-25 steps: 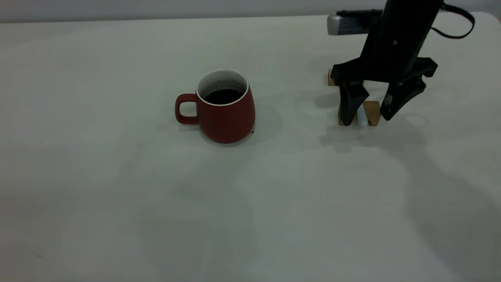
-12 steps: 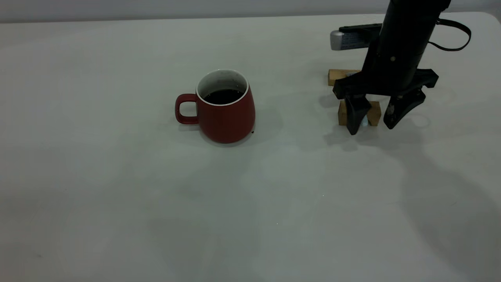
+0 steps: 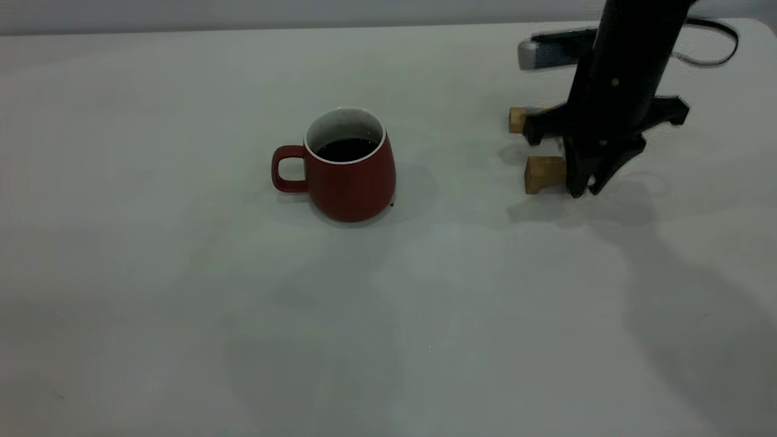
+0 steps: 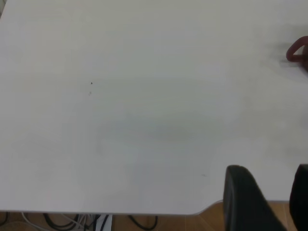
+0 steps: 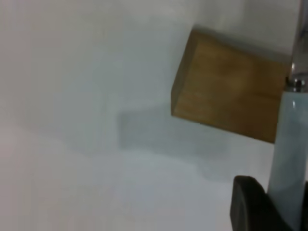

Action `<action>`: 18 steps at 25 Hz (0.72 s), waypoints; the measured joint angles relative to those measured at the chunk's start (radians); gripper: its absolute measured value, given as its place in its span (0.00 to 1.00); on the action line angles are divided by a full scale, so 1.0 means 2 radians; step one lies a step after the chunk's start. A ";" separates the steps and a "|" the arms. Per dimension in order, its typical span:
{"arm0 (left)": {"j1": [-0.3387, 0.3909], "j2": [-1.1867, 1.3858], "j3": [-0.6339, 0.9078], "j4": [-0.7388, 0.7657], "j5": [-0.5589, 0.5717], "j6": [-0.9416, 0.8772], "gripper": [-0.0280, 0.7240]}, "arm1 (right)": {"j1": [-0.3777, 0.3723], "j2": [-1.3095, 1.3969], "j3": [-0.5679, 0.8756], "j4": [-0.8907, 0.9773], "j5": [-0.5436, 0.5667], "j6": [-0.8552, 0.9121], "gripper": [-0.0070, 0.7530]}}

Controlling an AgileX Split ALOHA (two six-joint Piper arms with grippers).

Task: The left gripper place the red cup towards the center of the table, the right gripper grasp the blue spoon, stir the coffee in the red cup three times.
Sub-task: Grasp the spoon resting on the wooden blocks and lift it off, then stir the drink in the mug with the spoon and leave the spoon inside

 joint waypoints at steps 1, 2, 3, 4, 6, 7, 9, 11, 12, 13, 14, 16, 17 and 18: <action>0.000 0.000 0.000 0.000 0.000 0.000 0.45 | 0.000 -0.012 0.000 0.000 0.003 0.000 0.19; 0.000 0.000 0.000 0.000 0.000 0.000 0.45 | 0.000 -0.028 0.000 0.001 0.008 0.000 0.19; 0.000 0.000 0.000 0.000 0.000 0.000 0.45 | 0.000 -0.045 0.000 0.005 0.013 0.000 0.19; 0.000 0.000 0.000 0.000 0.000 0.000 0.45 | 0.000 -0.061 0.000 0.011 0.020 0.000 0.19; 0.000 0.000 0.000 0.000 0.000 0.000 0.45 | 0.000 -0.099 0.000 0.051 0.041 0.002 0.19; 0.000 0.000 0.000 0.000 0.000 0.000 0.45 | 0.000 -0.113 0.000 0.085 0.053 0.002 0.19; 0.000 0.000 0.000 0.000 0.000 0.000 0.45 | 0.000 -0.138 0.000 0.166 0.074 0.003 0.19; 0.000 0.000 0.000 0.000 0.000 0.000 0.45 | 0.004 -0.149 0.000 0.263 0.091 0.005 0.19; 0.000 0.000 0.000 0.000 0.000 0.000 0.45 | 0.007 -0.150 0.000 0.321 0.098 0.009 0.19; 0.000 0.000 0.000 0.000 0.000 0.000 0.45 | 0.012 -0.150 0.000 0.379 0.102 0.016 0.19; 0.000 0.000 0.000 0.000 0.000 0.000 0.45 | 0.018 -0.150 0.000 0.436 0.103 0.021 0.19; 0.000 0.000 0.000 0.000 0.000 0.000 0.45 | 0.029 -0.150 0.001 0.533 0.104 0.056 0.19; 0.000 0.000 0.000 0.000 0.000 0.000 0.45 | 0.035 -0.150 0.001 0.581 0.104 0.080 0.19; 0.000 0.000 0.000 0.000 0.000 0.000 0.45 | 0.041 -0.149 0.001 0.623 0.102 0.104 0.19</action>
